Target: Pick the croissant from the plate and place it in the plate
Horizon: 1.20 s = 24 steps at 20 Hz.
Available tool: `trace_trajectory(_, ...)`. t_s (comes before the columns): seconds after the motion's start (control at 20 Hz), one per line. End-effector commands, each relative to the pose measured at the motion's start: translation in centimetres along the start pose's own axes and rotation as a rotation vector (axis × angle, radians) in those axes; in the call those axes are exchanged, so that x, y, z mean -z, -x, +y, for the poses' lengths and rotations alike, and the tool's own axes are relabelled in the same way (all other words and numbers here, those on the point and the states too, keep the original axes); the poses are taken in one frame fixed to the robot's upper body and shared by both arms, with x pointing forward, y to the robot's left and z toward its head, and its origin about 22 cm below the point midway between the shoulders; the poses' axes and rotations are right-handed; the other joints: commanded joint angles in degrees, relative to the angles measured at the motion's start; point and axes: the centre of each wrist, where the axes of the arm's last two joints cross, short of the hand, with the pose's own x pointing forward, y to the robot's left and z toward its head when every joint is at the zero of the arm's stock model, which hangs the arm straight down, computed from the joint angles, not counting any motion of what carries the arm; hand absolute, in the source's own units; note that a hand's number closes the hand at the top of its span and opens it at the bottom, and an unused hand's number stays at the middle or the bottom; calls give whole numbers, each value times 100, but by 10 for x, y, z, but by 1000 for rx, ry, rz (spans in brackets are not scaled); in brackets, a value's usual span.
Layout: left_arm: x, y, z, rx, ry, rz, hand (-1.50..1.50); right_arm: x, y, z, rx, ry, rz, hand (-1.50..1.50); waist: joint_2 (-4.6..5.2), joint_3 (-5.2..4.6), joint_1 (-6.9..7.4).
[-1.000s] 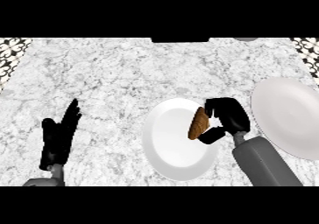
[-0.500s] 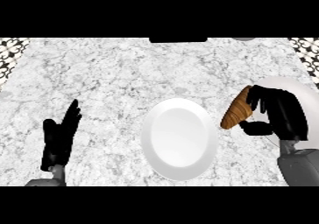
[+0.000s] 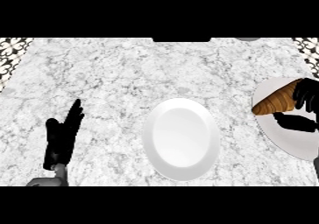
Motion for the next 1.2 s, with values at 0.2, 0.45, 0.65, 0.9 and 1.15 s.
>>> trace_trajectory(0.2,-8,1,-9,-3,8,-11,0,15,55,16,-38,-24,103,150,13,3,60)
trace_trajectory(0.45,1,10,0,-2,21,9,0,53,74,-5,-57,-43,147,150,12,1,49)
trace_trajectory(0.65,6,-3,-11,12,10,-8,0,44,116,26,-71,-158,204,150,32,6,85)
trace_trajectory(0.9,1,8,-8,-14,21,-14,0,48,144,24,-14,-334,216,150,46,8,124)
trace_trajectory(1.15,6,-1,-18,0,1,-18,0,51,164,19,-52,-516,269,-150,36,6,100)
